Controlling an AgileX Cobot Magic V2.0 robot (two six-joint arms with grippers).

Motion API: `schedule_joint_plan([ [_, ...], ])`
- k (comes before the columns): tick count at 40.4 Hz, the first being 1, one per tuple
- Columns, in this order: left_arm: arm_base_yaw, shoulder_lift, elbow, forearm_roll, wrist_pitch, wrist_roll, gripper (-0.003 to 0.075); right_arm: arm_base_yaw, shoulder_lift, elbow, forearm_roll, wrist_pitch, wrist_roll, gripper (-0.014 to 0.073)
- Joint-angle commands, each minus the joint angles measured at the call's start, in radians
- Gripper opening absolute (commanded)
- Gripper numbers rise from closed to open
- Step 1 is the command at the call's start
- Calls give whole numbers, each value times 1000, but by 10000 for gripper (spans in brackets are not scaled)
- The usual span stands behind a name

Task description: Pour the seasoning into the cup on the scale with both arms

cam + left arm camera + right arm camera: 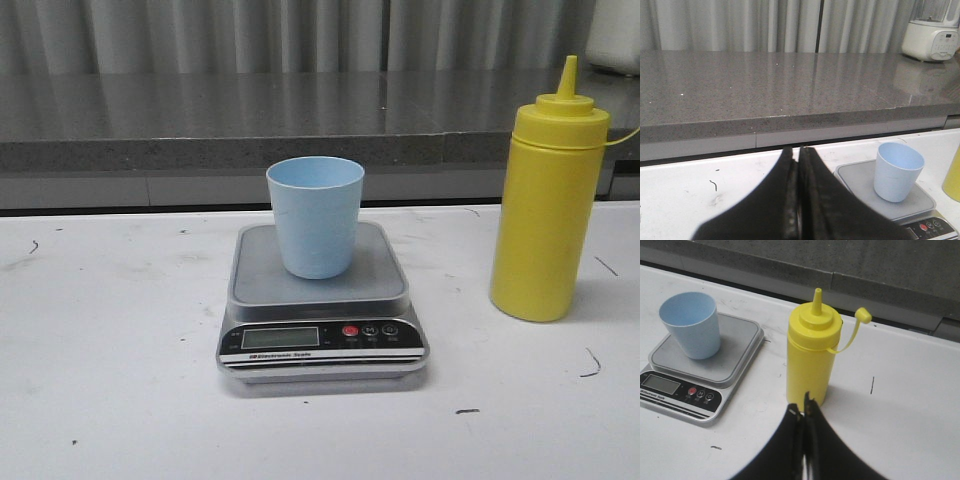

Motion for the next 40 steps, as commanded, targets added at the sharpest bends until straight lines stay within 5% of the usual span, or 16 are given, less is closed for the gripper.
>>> schedule_joint_plan([
  [1, 1, 10, -26, -8, -79, -10, -20, -5, 2, -35, -2, -63, -12, -60],
  [21, 1, 10, -18, -38, -84, -10, -20, -5, 2, -35, -2, -63, -12, -60],
  [40, 119, -35, 250, -94, -301, -5, -20, -5, 2, -35, -2, -63, -12, -60],
])
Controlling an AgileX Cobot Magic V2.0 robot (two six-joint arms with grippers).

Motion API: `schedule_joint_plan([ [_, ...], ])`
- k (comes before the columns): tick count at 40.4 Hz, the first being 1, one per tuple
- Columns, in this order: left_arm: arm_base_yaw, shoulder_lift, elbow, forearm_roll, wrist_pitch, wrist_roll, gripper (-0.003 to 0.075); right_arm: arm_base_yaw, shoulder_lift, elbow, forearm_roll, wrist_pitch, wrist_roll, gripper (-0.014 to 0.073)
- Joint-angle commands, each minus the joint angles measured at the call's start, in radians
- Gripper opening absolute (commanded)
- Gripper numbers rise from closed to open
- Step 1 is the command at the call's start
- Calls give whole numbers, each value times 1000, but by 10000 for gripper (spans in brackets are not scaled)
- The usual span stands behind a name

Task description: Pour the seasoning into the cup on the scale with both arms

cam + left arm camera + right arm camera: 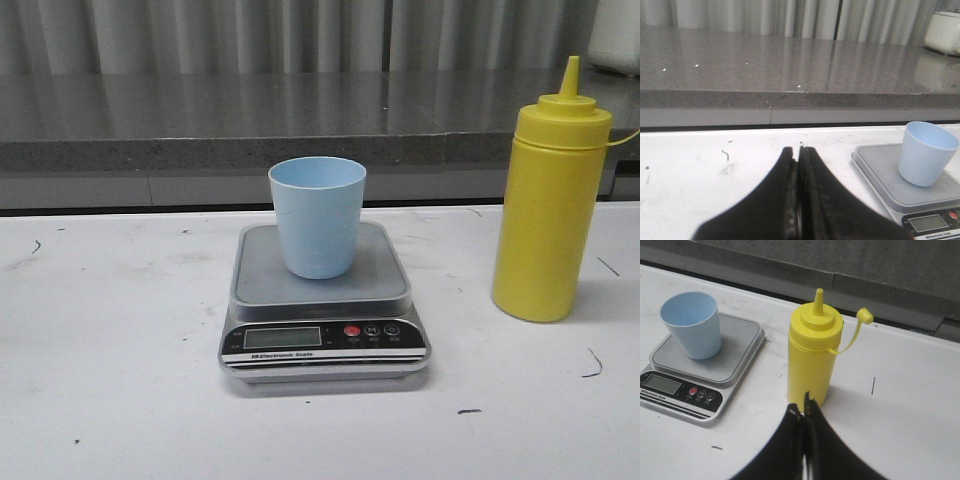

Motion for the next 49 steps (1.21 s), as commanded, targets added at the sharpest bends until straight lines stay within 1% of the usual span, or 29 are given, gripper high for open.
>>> schedule_joint_plan([
  [1, 49, -25, 15, -35, -100, -5, -20, -5, 2, -35, -2, -64, -12, -60],
  [11, 164, -187, 117, -35, -98, -5, -20, -5, 2, -35, -2, -64, -12, -60],
  [17, 211, -186, 164, -35, -129, -5, -20, -5, 3, -35, -2, -60, -12, -60],
  [19, 222, -188, 164, -35, -105, -5, -20, -5, 3, -35, -2, -60, -12, -60],
  [22, 237, -188, 164, -35, -103, -5, -20, -5, 3, -35, -2, -60, -12, -60],
  [49, 242, -188, 164, -35, -101, -5, -20, -5, 3, -35, -2, -60, -12, -60],
])
